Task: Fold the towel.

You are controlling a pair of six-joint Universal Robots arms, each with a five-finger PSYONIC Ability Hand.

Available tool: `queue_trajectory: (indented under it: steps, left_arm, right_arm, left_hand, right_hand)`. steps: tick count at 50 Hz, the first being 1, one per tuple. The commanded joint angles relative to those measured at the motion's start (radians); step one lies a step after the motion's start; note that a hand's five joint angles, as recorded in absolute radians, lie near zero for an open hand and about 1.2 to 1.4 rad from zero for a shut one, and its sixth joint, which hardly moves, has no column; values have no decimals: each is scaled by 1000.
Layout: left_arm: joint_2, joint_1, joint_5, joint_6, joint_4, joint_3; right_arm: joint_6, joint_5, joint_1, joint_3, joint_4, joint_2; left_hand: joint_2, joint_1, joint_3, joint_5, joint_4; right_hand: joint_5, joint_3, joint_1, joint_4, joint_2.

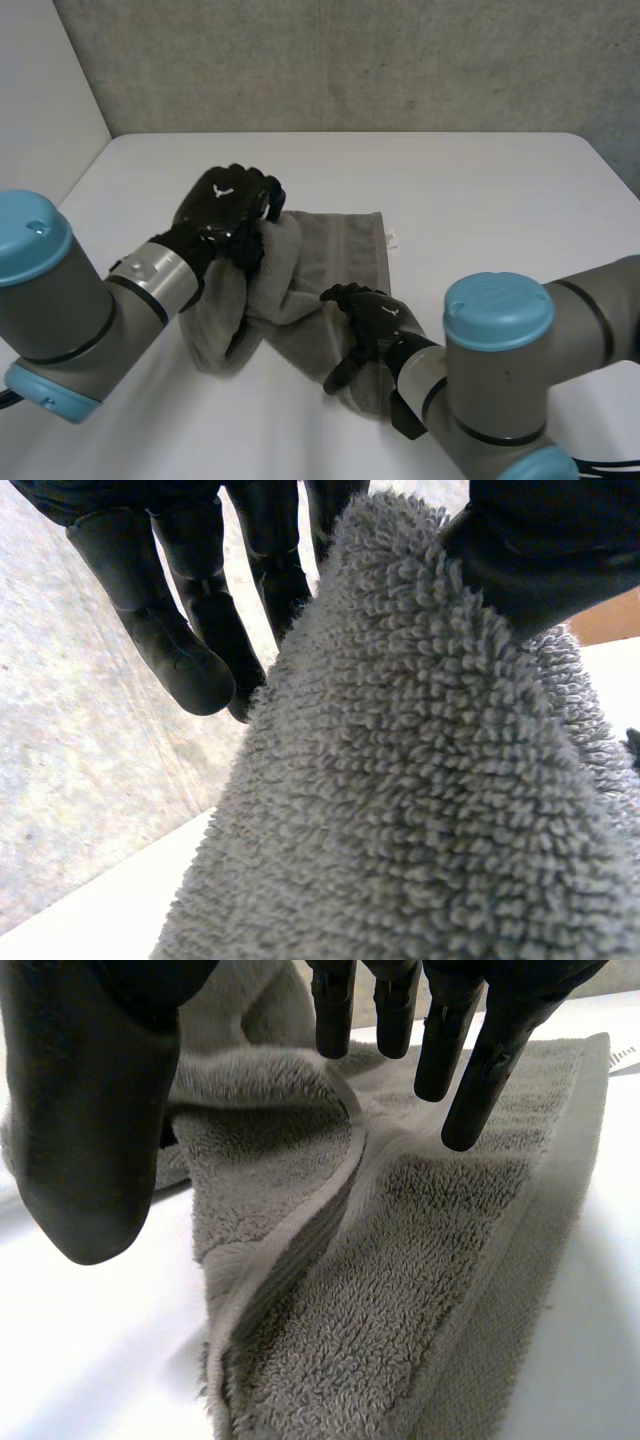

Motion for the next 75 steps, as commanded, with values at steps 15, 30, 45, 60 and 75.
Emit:
queue_trajectory:
  steps: [15,30,45,60,75]
  left_arm:
    - [121,59,3,-109,-1,-15]
    - [163,78,1,-112,12,-32]
    - [126,83,0,-111,60,6]
    - [25,63,-276,-160,62,390]
    - [15,49,-179,-173,50,13]
  right_arm:
    - [-18,98,39,-172,5,134]
    - [-10,83,39,-256,6,208]
    - [-65,-20,24,-311,8,154]
    - [-729,117,-153,-653,-224,-14]
    - [-1032,-27,-120,-247,-234,-99]
  left_hand:
    - [-200,-128,-210,-384,-189]
    - [-200,-128,-210,-384,-189]
    - [-200,-128,-210,-384,-189]
    - [-200,-128,-210,-384,-189]
    - [-200,-128,-210,-384,-189]
  right_hand:
    - [-61,-64,-55,-273,-65]
    - [33,30,39,-179,29]
    - [1161,1158,1166,948,1157]
    - [1161,1158,1166,948,1157]
    - [1161,1158,1166,948,1157]
